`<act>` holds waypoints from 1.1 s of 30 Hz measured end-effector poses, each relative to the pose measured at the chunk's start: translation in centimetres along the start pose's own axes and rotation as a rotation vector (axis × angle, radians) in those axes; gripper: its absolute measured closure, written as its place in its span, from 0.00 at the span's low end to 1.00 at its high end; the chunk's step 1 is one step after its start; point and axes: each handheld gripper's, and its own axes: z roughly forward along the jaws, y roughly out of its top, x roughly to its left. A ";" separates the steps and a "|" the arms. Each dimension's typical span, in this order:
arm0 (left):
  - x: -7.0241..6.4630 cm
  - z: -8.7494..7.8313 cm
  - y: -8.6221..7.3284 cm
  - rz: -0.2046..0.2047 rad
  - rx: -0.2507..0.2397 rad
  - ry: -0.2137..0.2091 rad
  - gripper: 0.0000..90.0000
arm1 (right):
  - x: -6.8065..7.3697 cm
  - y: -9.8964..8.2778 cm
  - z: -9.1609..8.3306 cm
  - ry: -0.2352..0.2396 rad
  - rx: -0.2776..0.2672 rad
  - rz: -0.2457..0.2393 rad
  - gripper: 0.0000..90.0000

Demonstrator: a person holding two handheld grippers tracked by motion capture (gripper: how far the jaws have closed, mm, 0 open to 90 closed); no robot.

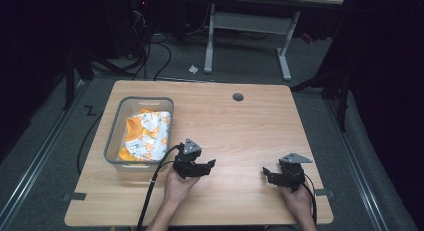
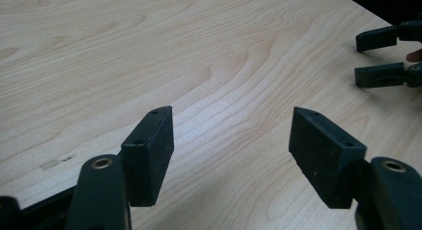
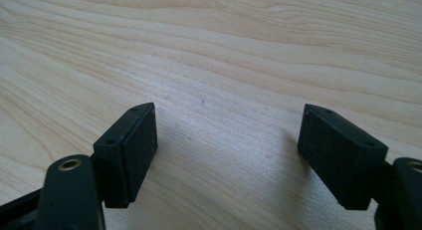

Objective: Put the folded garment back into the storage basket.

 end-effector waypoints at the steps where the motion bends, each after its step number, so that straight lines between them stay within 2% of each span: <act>1: 0.0 0.1 0.0 0.000 0.000 0.007 0.39 | 0.0 0.0 0.0 0.000 0.000 0.000 0.27; 13: -0.5 1.8 -0.6 0.038 0.049 0.054 0.39 | 0.0 0.0 0.0 0.000 0.000 0.000 0.27; 22: -0.2 2.4 -1.5 0.016 0.053 0.070 0.39 | 0.0 0.0 0.0 0.000 0.000 0.000 0.27; 27: -0.2 2.6 -1.9 0.038 0.072 0.110 0.39 | 0.0 0.0 0.0 0.000 0.000 0.000 0.27; 33: 0.0 3.1 -2.6 0.044 0.084 0.135 0.39 | 0.0 0.0 0.0 0.000 0.000 0.000 0.27</act>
